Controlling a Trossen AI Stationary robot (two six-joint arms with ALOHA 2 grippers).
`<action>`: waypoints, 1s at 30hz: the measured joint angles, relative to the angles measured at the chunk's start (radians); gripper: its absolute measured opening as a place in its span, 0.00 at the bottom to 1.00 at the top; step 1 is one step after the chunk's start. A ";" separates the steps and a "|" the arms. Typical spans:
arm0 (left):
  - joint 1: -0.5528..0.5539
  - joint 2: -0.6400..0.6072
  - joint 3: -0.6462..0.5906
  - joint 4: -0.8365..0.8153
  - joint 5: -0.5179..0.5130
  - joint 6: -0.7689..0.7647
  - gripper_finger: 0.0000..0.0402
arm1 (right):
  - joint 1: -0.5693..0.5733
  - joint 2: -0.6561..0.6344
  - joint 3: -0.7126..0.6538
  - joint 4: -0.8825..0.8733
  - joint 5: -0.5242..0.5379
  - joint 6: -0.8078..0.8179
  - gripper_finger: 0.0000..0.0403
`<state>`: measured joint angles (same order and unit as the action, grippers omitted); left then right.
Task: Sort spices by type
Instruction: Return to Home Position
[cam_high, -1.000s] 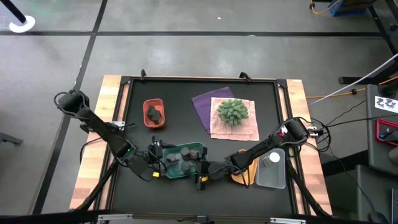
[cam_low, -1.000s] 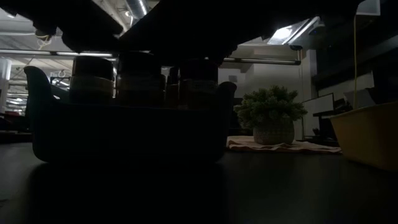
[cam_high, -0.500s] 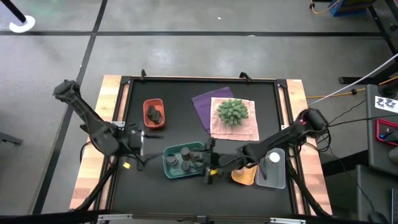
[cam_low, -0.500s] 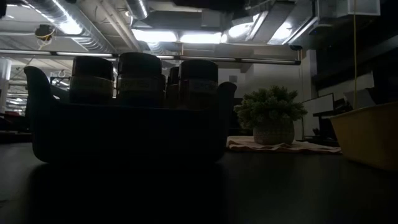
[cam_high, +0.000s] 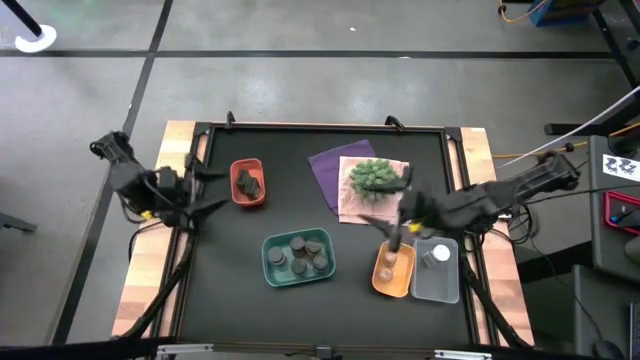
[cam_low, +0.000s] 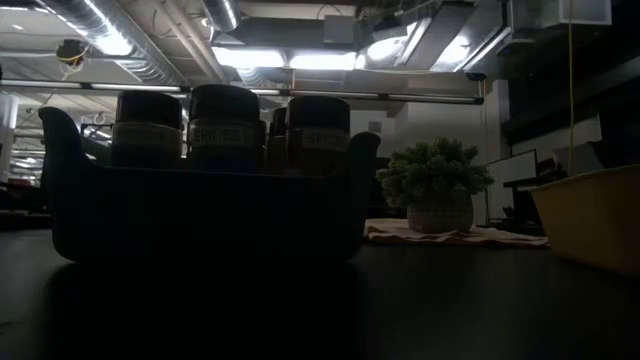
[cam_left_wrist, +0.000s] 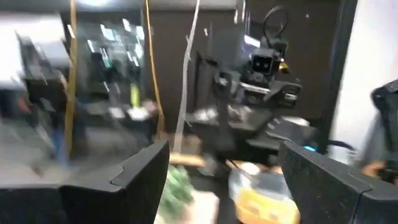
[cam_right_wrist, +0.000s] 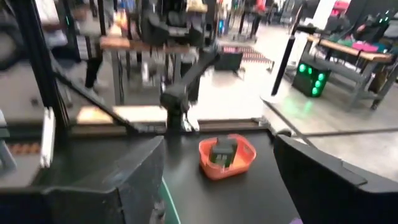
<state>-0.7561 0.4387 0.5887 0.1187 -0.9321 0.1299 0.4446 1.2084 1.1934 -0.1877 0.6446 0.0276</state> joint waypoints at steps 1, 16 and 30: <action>0.007 -0.013 0.000 0.030 0.001 0.075 0.71 | 0.000 -0.024 0.000 0.005 0.000 -0.002 0.74; 0.221 -0.140 -0.029 -0.374 0.018 -0.151 0.71 | -0.045 -0.386 -0.140 -0.217 -0.106 0.122 0.74; 0.249 -0.432 -0.291 -0.437 0.044 -0.303 0.71 | -0.366 -0.669 -0.760 0.263 -0.582 0.264 0.74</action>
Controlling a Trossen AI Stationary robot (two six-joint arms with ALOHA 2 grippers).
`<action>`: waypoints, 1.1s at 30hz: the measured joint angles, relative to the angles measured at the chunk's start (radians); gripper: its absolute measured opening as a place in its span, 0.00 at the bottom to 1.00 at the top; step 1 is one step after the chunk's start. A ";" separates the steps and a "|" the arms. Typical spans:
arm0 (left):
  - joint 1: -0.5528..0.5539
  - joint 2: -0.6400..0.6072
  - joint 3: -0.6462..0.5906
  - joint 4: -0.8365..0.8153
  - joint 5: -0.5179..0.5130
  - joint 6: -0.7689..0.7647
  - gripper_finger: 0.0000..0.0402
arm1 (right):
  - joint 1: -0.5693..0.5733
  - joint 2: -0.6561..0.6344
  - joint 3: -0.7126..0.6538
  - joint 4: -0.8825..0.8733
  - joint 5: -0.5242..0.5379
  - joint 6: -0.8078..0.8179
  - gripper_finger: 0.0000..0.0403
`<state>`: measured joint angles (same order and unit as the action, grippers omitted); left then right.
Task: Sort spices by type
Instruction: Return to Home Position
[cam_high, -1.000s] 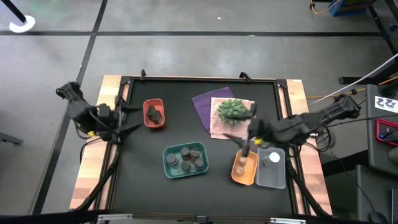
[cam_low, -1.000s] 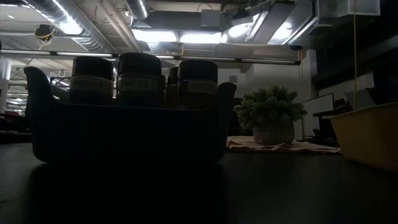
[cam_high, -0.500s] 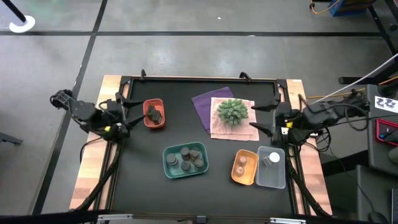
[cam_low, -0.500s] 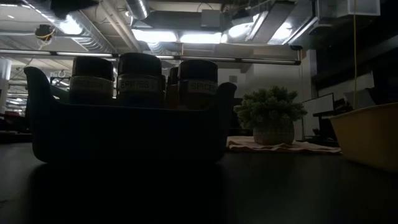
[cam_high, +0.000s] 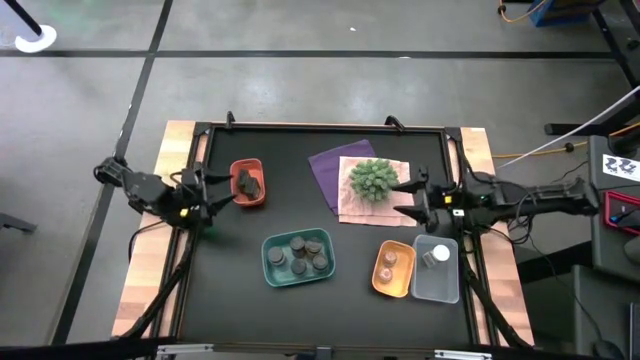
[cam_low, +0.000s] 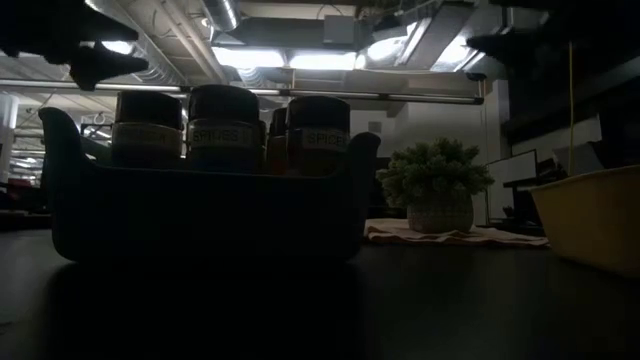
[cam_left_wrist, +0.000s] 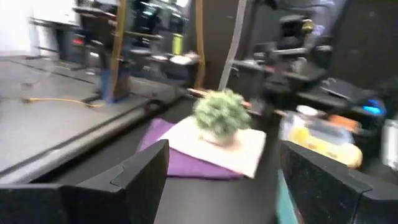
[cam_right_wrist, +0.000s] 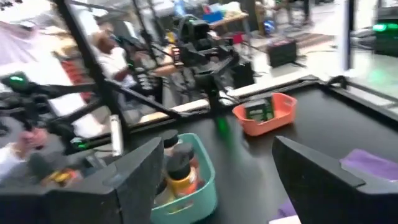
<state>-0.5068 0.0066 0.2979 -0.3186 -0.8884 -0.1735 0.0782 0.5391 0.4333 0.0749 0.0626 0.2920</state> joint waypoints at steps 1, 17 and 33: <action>0.000 -0.001 -0.008 -0.002 0.029 -0.003 0.71 | -0.016 -0.018 -0.038 0.028 -0.033 0.000 0.74; 0.000 -0.001 -0.234 0.362 0.352 0.072 0.71 | -0.112 -0.125 -0.342 0.250 -0.214 0.103 0.74; 0.159 -0.002 -0.288 0.419 0.357 0.185 0.71 | -0.112 -0.123 -0.421 0.380 -0.311 -0.039 0.74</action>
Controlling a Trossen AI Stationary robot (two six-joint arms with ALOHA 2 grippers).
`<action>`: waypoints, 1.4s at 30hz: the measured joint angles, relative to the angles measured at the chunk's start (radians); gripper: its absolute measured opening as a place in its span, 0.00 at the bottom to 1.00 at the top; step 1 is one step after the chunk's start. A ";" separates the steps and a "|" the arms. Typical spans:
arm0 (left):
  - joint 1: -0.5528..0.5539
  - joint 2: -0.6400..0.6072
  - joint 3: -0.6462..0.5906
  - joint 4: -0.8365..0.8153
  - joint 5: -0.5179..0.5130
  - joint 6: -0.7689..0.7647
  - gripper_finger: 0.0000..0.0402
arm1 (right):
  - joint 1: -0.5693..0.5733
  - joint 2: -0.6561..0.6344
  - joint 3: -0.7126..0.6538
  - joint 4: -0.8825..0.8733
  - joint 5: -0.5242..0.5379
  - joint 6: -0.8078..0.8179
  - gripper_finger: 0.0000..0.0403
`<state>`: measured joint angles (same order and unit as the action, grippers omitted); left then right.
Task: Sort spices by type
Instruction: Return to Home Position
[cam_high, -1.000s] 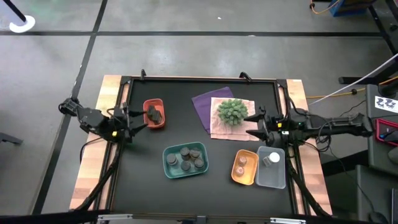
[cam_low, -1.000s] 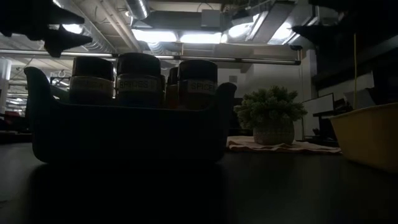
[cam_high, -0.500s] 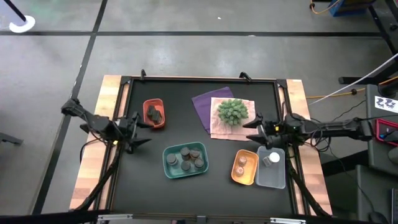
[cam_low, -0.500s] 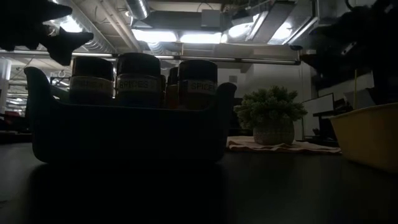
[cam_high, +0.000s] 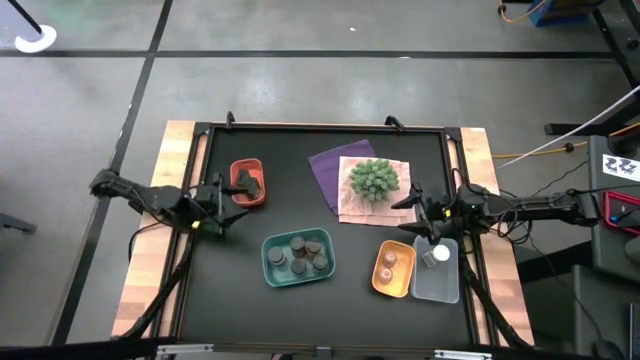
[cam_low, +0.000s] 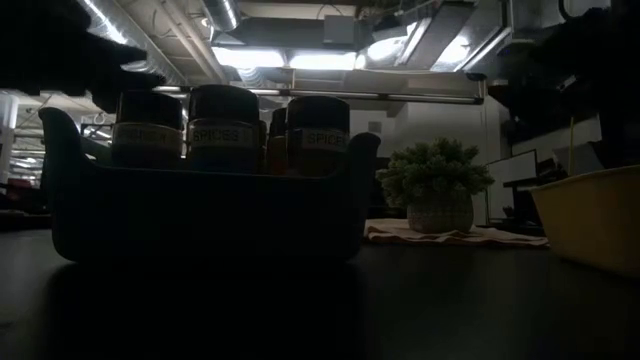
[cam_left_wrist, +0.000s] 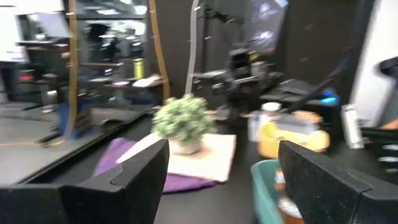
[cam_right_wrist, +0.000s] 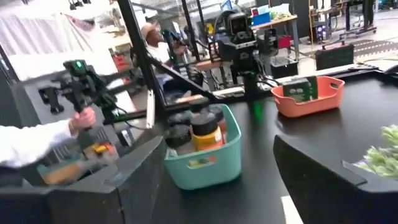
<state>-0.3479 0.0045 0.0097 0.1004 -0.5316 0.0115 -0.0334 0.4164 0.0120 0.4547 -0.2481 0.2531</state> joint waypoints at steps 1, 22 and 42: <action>0.025 0.000 0.000 -0.014 0.000 0.001 0.71 | 0.000 0.000 0.000 -0.009 0.002 -0.014 0.74; 0.487 0.001 0.000 -0.053 0.286 0.033 0.71 | 0.000 0.000 -0.003 -0.250 0.170 -0.070 0.74; 0.604 0.001 0.000 -0.069 0.400 0.015 0.71 | 0.000 -0.179 -0.003 -0.423 0.178 -0.077 0.74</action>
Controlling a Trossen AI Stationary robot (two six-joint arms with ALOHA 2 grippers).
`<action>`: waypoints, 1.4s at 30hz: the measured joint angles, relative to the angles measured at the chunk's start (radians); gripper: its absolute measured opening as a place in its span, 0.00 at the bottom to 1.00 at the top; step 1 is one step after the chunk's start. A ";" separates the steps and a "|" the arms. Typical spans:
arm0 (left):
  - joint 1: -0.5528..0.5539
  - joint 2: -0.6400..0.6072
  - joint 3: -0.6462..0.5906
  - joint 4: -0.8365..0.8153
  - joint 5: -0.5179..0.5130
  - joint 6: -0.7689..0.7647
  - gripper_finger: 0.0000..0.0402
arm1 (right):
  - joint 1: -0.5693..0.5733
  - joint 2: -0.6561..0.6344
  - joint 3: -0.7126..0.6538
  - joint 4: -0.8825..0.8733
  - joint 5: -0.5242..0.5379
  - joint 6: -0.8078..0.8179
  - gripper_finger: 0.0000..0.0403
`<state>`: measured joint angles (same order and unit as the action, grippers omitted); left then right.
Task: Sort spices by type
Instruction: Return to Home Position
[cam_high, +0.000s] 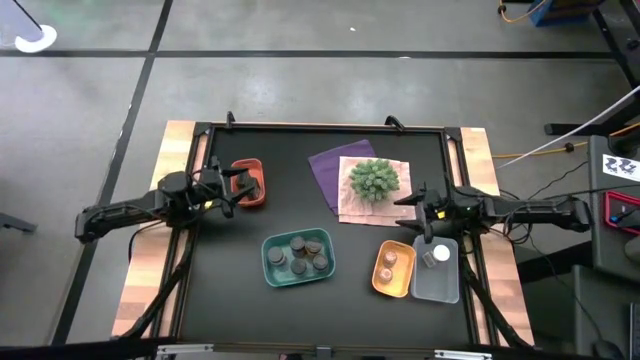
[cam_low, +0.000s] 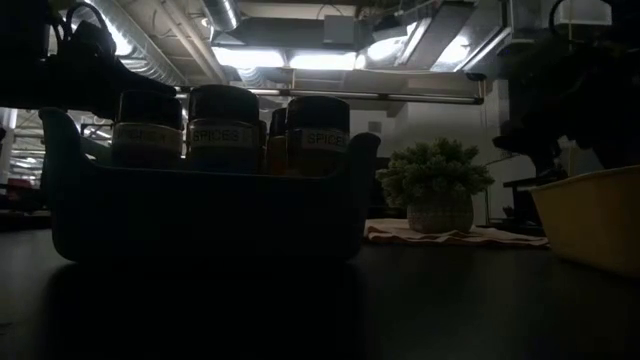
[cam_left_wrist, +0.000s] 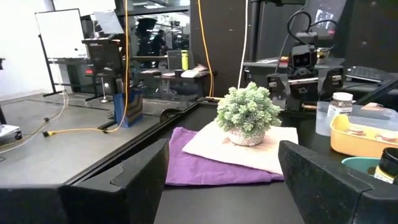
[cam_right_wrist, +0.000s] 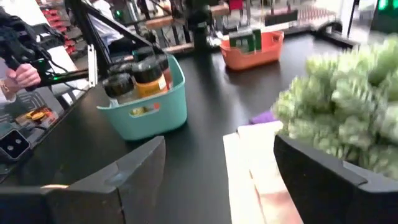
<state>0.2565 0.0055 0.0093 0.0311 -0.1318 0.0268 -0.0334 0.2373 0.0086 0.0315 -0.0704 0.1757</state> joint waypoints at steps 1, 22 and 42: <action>0.000 0.000 0.000 0.000 0.002 0.000 0.71 | 0.000 -0.015 0.000 0.000 0.000 -0.011 0.74; 0.000 0.000 0.000 -0.011 0.062 -0.044 0.71 | 0.000 -0.233 0.000 -0.009 0.038 -0.102 0.74; -0.001 0.001 0.000 -0.011 0.062 -0.053 0.71 | 0.000 -0.235 0.045 -0.112 0.069 -0.075 0.74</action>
<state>0.2558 0.0063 0.0093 0.0200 -0.0696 -0.0262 -0.0334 0.0021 0.0532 -0.0803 -0.0018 0.1006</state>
